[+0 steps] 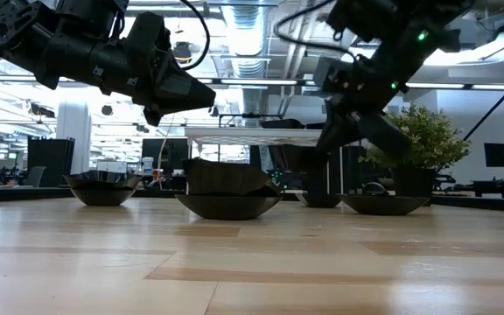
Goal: Pick & Place Mini shaped plates
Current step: Stack the black distorted square plate on top of the black distorted square plate on the shelf
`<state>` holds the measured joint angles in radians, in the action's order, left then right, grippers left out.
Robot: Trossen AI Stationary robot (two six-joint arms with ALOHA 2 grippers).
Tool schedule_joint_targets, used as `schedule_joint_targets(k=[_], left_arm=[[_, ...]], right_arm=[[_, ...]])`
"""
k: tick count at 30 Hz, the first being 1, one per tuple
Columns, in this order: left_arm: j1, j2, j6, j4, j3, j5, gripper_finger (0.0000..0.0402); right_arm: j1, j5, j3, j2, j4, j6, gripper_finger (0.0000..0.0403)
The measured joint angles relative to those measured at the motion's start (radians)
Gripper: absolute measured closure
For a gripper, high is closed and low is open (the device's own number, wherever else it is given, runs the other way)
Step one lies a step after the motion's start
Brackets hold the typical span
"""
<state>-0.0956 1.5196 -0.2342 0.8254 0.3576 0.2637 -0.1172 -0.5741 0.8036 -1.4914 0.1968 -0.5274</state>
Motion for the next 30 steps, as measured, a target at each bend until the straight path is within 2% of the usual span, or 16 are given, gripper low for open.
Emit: schedule_joint_targets(k=[5, 8, 11, 16, 19, 24, 30], left_arm=[[0.0, 0.0, 0.077, 0.001, 0.0, 0.047, 0.0314], [0.002, -0.018, 0.092, -0.013, 0.0, 0.103, 0.0314], [0.011, -0.064, 0.099, -0.057, 0.0, 0.135, 0.0314], [0.018, -0.144, 0.099, -0.106, 0.0, 0.137, 0.0314], [0.018, -0.156, 0.099, -0.108, 0.0, 0.136, 0.0314], [0.018, -0.156, 0.099, -0.114, 0.0, 0.136, 0.0314], [-0.005, -0.156, 0.068, -0.115, 0.0, 0.131, 0.0314]], right_arm=[[-0.055, -0.013, 0.022, 0.0, 0.001, 0.049, 0.0403], [-0.069, -0.078, 0.062, -0.001, 0.002, 0.141, 0.0403], [-0.073, -0.087, 0.112, -0.001, 0.014, 0.203, 0.0403], [-0.077, -0.109, 0.216, -0.001, 0.03, 0.145, 0.0403], [-0.043, -0.139, 0.291, -0.001, 0.031, 0.089, 0.0403], [0.059, -0.157, 0.419, -0.001, 0.062, 0.085, 0.0403], [0.241, -0.158, 0.497, -0.001, 0.108, 0.173, 0.0403]])
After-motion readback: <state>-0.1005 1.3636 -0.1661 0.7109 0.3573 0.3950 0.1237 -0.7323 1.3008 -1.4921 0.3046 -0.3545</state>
